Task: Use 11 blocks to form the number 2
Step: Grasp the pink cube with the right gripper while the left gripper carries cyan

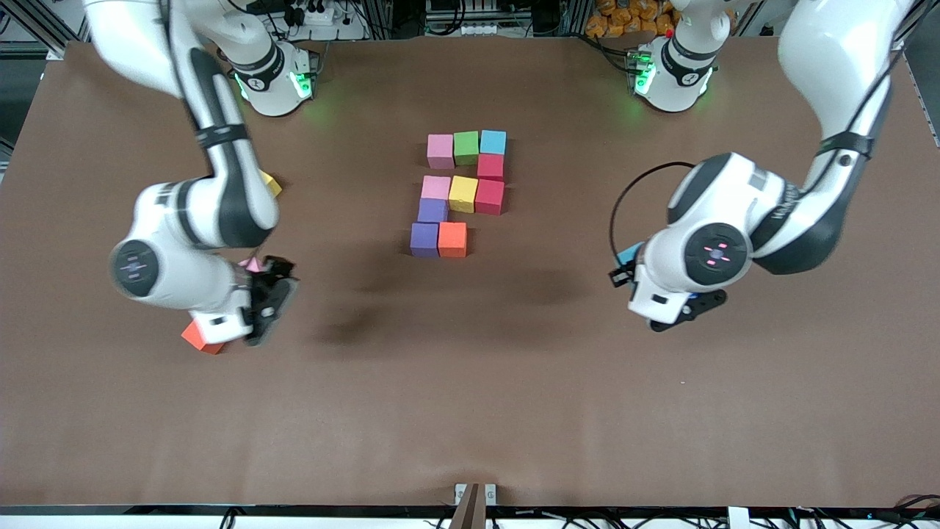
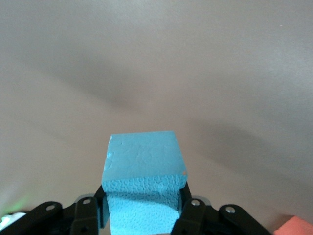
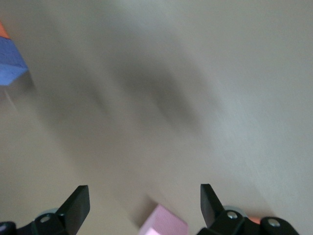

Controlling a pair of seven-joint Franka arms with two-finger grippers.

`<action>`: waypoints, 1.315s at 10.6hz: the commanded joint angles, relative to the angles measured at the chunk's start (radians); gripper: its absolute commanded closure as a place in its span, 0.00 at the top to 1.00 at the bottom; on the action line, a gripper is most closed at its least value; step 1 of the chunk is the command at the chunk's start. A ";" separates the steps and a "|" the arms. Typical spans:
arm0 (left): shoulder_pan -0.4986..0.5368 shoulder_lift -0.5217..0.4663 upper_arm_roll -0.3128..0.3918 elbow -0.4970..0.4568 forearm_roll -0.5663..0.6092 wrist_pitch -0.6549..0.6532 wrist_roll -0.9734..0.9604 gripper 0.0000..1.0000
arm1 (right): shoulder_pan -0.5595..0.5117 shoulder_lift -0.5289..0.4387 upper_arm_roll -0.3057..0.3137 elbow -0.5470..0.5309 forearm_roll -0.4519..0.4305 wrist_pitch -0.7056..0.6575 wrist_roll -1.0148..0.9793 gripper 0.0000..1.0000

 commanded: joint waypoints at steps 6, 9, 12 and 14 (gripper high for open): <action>-0.124 0.039 0.006 -0.090 -0.036 0.194 -0.399 0.17 | -0.089 -0.037 -0.046 -0.258 -0.005 0.149 0.286 1.00; -0.168 0.059 0.006 -0.156 -0.036 0.295 -0.577 0.17 | -0.080 -0.042 -0.046 -0.410 0.106 0.317 0.338 1.00; -0.209 0.068 0.008 -0.187 -0.057 0.401 -0.822 0.23 | -0.060 -0.049 -0.046 -0.394 0.117 0.282 0.417 1.00; -0.213 0.062 0.009 -0.248 -0.050 0.453 -0.966 0.23 | -0.034 -0.055 -0.048 -0.360 0.108 0.262 0.466 1.00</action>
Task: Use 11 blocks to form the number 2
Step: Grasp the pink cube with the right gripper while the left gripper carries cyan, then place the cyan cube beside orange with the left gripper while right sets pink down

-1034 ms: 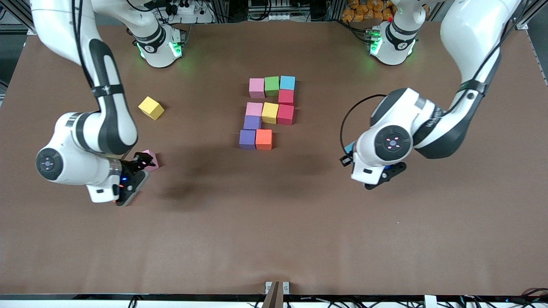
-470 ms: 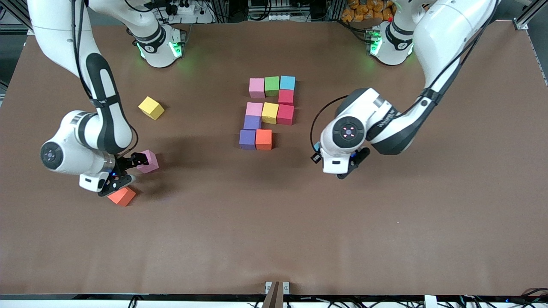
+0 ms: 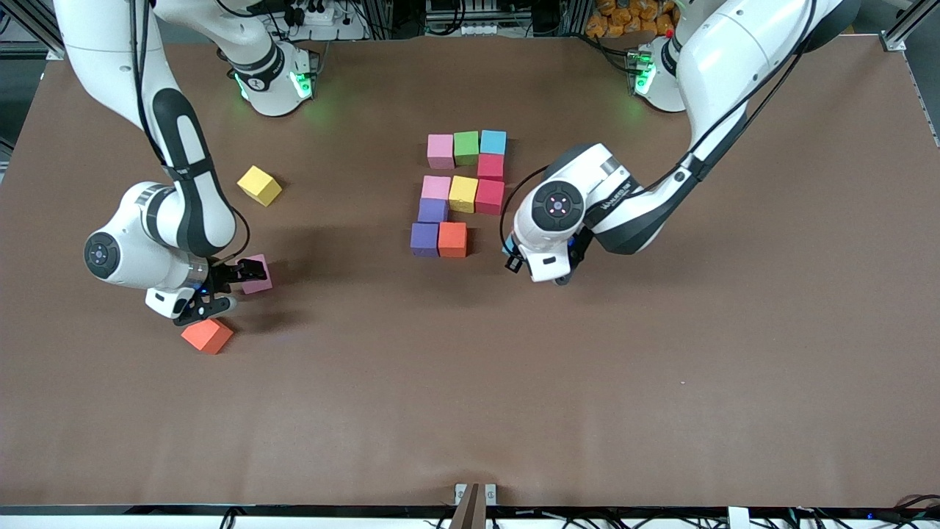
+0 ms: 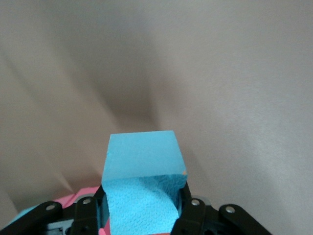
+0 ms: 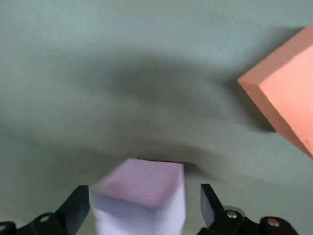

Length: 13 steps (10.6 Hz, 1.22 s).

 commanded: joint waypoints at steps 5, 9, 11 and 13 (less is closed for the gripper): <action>0.005 -0.036 0.007 -0.164 -0.016 0.238 -0.304 0.22 | 0.028 -0.049 -0.007 -0.088 -0.027 0.085 0.046 1.00; -0.014 -0.048 0.008 -0.245 -0.007 0.372 -0.415 0.21 | 0.047 -0.089 -0.004 -0.202 -0.027 0.204 0.035 1.00; -0.008 -0.048 0.008 -0.264 0.030 0.381 -0.417 0.21 | 0.047 -0.088 -0.005 -0.197 -0.027 0.204 -0.020 0.38; -0.017 -0.045 0.008 -0.261 0.028 0.441 -0.420 0.22 | 0.039 -0.083 -0.005 -0.162 -0.027 0.201 -0.108 0.08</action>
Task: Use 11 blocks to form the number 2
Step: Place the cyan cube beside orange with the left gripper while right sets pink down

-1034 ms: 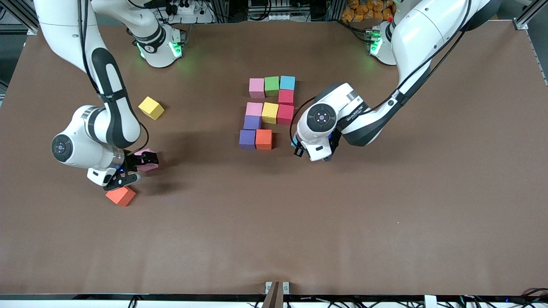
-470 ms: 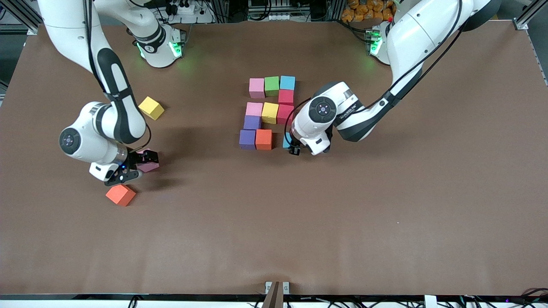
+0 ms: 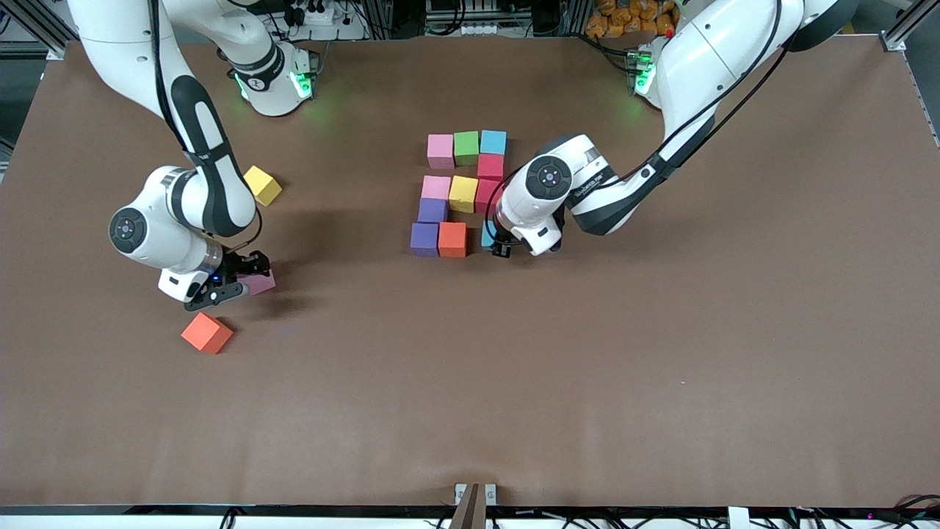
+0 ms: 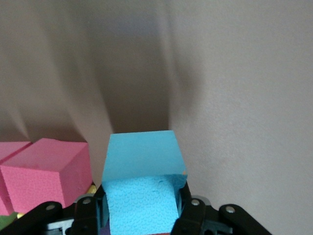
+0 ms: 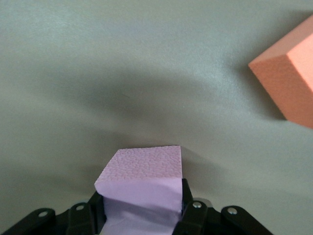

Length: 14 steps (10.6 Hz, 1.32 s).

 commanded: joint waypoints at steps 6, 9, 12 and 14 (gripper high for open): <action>-0.014 -0.023 0.011 -0.033 0.019 0.125 -0.049 0.22 | -0.006 -0.020 0.003 0.091 -0.008 -0.080 -0.088 0.12; -0.015 -0.012 0.011 -0.033 0.019 0.145 -0.049 0.27 | -0.008 -0.013 0.003 0.088 -0.005 -0.073 -0.087 0.12; -0.043 -0.005 0.030 -0.033 0.021 0.159 -0.049 0.27 | 0.009 0.016 0.006 0.088 0.011 -0.037 -0.070 0.12; -0.073 -0.002 0.063 -0.033 0.021 0.174 -0.049 0.27 | 0.050 0.039 0.009 0.090 0.012 0.021 0.015 0.12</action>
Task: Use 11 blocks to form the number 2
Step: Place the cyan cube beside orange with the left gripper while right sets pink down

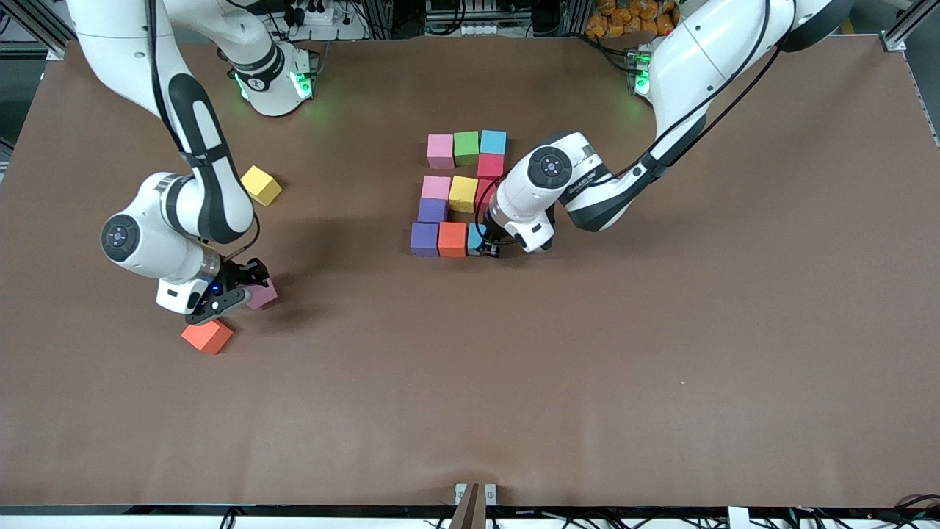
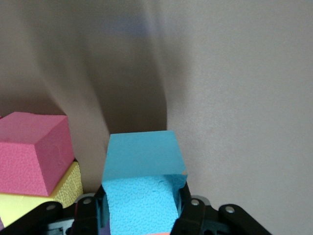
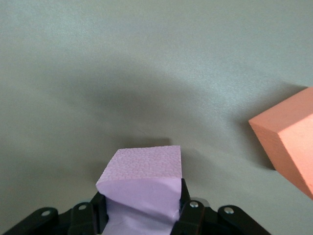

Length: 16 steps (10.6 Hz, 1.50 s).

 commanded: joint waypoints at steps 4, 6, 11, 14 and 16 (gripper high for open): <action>-0.031 -0.001 0.040 -0.007 0.021 0.038 -0.030 0.28 | 0.062 0.034 0.003 0.001 0.014 0.084 0.096 0.12; -0.032 0.007 0.044 -0.006 0.032 0.050 -0.027 0.28 | 0.060 0.056 0.003 0.001 0.014 0.133 0.096 0.12; -0.035 0.012 0.044 -0.001 0.035 0.051 -0.027 0.29 | 0.051 0.082 0.003 0.001 0.045 0.156 0.096 0.12; -0.047 0.013 0.044 0.002 0.033 0.053 -0.027 0.33 | 0.054 0.088 0.003 0.001 0.051 0.155 0.096 0.20; -0.048 0.015 0.044 0.002 0.035 0.060 -0.027 0.35 | 0.051 0.088 0.003 0.001 0.053 0.153 0.096 0.48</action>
